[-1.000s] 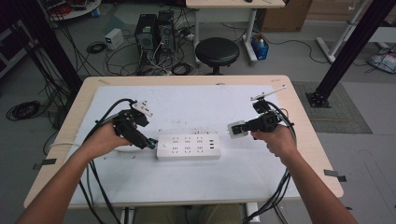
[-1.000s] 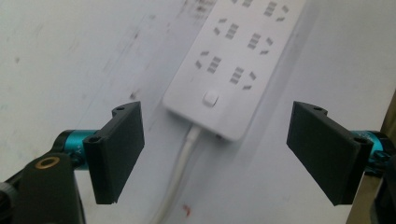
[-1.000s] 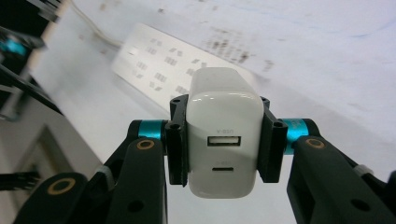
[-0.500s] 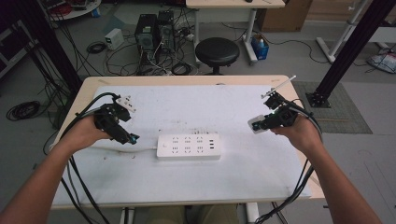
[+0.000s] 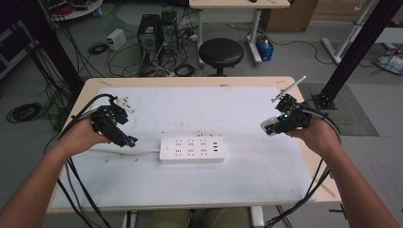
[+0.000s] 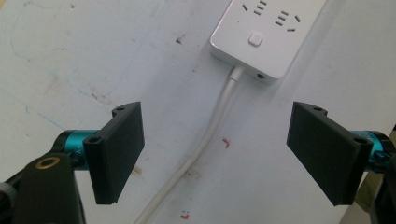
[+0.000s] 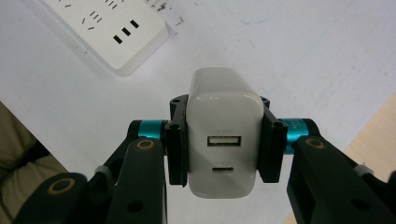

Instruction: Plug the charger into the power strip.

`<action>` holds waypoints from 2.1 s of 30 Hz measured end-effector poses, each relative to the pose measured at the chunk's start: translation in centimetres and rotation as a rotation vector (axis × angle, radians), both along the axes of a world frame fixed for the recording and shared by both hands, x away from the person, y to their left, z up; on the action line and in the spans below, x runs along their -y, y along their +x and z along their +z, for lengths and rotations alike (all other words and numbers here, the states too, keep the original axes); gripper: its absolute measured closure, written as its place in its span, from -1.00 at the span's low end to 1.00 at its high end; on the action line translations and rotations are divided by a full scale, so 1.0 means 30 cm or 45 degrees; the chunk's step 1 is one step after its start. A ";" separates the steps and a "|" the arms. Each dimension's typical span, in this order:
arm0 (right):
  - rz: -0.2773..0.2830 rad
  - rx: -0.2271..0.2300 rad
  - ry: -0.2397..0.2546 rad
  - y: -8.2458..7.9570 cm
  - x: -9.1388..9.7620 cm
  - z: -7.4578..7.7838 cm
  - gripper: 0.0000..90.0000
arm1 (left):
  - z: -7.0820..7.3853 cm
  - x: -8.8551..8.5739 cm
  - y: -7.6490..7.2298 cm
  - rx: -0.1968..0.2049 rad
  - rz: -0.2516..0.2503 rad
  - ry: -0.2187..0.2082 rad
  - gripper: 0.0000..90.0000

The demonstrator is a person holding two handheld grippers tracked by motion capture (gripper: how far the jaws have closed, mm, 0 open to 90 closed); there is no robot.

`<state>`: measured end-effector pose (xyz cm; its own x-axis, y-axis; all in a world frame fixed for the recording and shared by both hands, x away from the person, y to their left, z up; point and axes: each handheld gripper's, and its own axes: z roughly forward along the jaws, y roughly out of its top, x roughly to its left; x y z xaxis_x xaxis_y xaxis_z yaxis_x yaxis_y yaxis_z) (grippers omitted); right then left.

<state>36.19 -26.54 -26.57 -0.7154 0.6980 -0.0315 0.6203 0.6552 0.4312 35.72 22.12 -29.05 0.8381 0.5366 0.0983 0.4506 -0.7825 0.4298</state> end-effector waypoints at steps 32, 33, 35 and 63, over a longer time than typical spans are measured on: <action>0.550 -0.022 -0.148 0.135 -0.483 -0.139 0.38 | -0.098 0.007 -0.026 -0.028 -0.069 0.027 -0.58; 0.571 -0.026 -0.165 0.137 -0.496 -0.148 0.38 | -0.099 0.005 -0.026 -0.028 -0.074 0.033 -0.58; 0.624 -0.027 -0.228 0.143 -0.532 -0.176 0.38 | -0.098 0.003 -0.025 -0.032 -0.084 0.043 -0.58; 0.845 -0.114 -0.529 0.161 -0.734 -0.288 0.38 | -0.121 -0.040 -0.038 -0.029 -0.059 0.031 -0.58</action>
<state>41.01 -4.52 -35.20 -0.9906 0.0677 -0.1189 0.0637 0.9973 0.0364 34.59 23.31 -32.69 0.8642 0.4948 0.0917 0.4230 -0.8130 0.4002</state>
